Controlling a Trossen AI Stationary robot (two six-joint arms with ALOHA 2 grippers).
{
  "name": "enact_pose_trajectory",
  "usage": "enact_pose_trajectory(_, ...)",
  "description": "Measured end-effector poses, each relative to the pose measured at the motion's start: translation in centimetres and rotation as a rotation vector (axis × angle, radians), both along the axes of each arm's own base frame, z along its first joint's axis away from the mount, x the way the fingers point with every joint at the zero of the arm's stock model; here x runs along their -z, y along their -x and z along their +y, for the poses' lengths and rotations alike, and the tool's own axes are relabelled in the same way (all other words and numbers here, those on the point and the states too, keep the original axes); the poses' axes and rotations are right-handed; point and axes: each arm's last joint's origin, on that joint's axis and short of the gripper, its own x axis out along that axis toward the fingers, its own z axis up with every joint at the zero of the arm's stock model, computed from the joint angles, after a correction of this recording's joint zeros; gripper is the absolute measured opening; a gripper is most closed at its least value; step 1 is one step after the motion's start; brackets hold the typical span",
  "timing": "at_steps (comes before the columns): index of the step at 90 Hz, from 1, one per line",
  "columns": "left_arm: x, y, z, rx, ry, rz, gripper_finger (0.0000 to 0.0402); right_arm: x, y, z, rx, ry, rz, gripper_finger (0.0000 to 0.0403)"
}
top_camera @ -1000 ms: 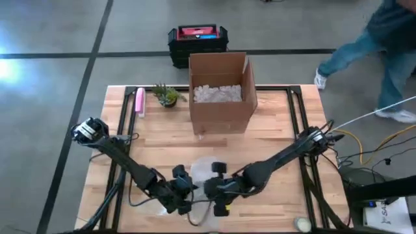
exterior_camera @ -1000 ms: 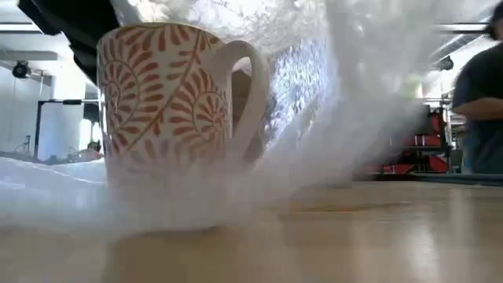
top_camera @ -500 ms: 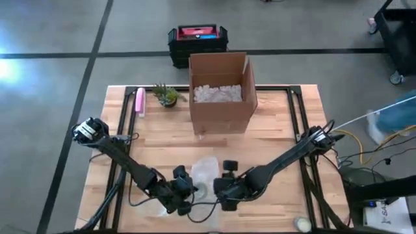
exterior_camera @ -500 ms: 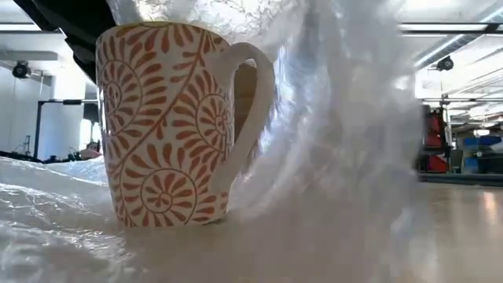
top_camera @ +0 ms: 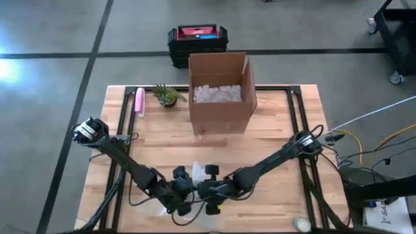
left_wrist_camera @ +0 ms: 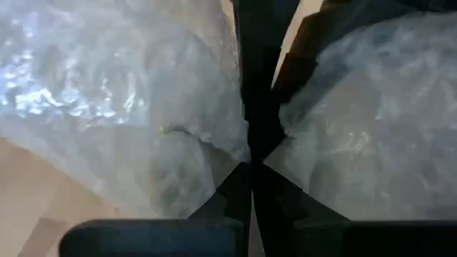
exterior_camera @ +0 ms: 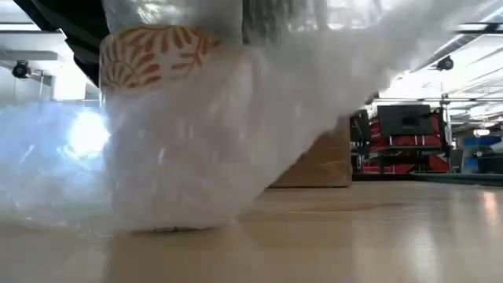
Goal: Wrap mug
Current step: Wrap the yellow mug with a bubble wrap
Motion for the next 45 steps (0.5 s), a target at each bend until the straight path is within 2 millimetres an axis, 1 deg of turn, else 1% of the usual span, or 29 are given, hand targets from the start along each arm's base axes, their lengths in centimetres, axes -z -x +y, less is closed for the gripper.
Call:
enact_pose_trajectory(6,-1.0,0.2,-0.2,0.03,0.026,0.004,0.0002,0.4,0.0,-0.1,-0.01,-0.011,0.026,0.0003)
enact_pose_trajectory(17,-3.7,0.9,-0.5,0.058,0.043,-0.005,0.0001,0.4,0.0,-0.1,-0.018,-0.023,0.032,0.0001)
enact_pose_trajectory(25,-4.7,1.4,-0.4,0.063,0.012,0.034,0.0001,0.4,0.0,-0.1,-0.018,-0.022,0.034,0.0001)
enact_pose_trajectory(34,-5.9,1.6,-0.3,0.048,0.021,0.054,0.0001,0.4,0.0,-0.1,-0.018,-0.02,0.035,0.0)
enact_pose_trajectory(38,-6.6,1.6,-0.6,0.067,0.052,0.049,0.0001,0.4,0.0,-0.1,-0.019,-0.017,0.034,0.0)
enact_pose_trajectory(45,-7.7,1.7,-1.4,0.161,0.141,0.07,0.0001,0.5,0.0,-0.2,-0.026,-0.009,0.034,0.0)
